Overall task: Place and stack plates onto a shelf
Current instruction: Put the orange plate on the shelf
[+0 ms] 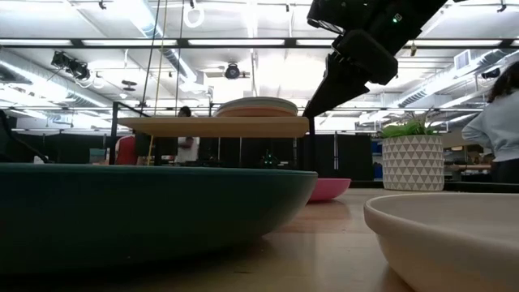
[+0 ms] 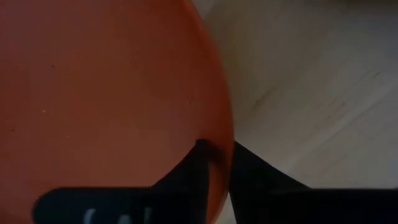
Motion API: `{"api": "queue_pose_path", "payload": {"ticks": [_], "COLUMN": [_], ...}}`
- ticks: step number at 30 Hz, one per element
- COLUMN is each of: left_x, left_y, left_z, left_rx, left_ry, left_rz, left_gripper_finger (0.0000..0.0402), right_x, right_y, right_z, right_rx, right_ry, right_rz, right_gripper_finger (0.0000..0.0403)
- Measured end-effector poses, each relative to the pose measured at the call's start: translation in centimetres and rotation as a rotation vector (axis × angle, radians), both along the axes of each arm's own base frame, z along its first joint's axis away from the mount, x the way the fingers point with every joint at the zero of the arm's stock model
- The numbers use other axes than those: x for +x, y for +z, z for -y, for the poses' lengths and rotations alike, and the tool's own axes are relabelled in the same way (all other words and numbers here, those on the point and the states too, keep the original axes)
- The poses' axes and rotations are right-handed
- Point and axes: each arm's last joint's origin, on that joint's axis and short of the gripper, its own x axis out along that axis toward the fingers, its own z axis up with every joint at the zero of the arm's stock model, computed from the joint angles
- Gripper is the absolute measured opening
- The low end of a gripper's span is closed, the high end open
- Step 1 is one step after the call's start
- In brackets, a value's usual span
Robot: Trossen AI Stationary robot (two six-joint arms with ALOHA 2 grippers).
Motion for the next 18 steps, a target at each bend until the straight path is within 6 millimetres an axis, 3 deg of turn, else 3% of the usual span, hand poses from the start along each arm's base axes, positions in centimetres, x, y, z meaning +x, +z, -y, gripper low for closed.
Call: {"api": "queue_pose_path", "payload": {"ticks": [3, 6, 18], "left_x": [-0.1, -0.1, -1.0], "left_y": [0.5, 2.2, 13.1], "left_z": [0.0, 0.0, -1.3], "left_rx": [-0.007, 0.008, 0.132], "left_ry": [-0.015, -0.022, -0.020], "left_rz": [-0.019, -0.031, 0.104], "left_gripper_finger": [0.0027, 0.0022, 0.0019], "right_x": [0.0, 0.0, 0.0], "right_y": [0.0, 0.0, -0.1], "right_z": [0.0, 0.0, -0.1], "right_rx": [0.000, 0.000, 0.033], "right_ry": [0.000, 0.000, 0.026], "right_rz": [0.000, -0.001, -0.013], "right_gripper_finger": [0.0091, 0.0091, 0.0091]}}
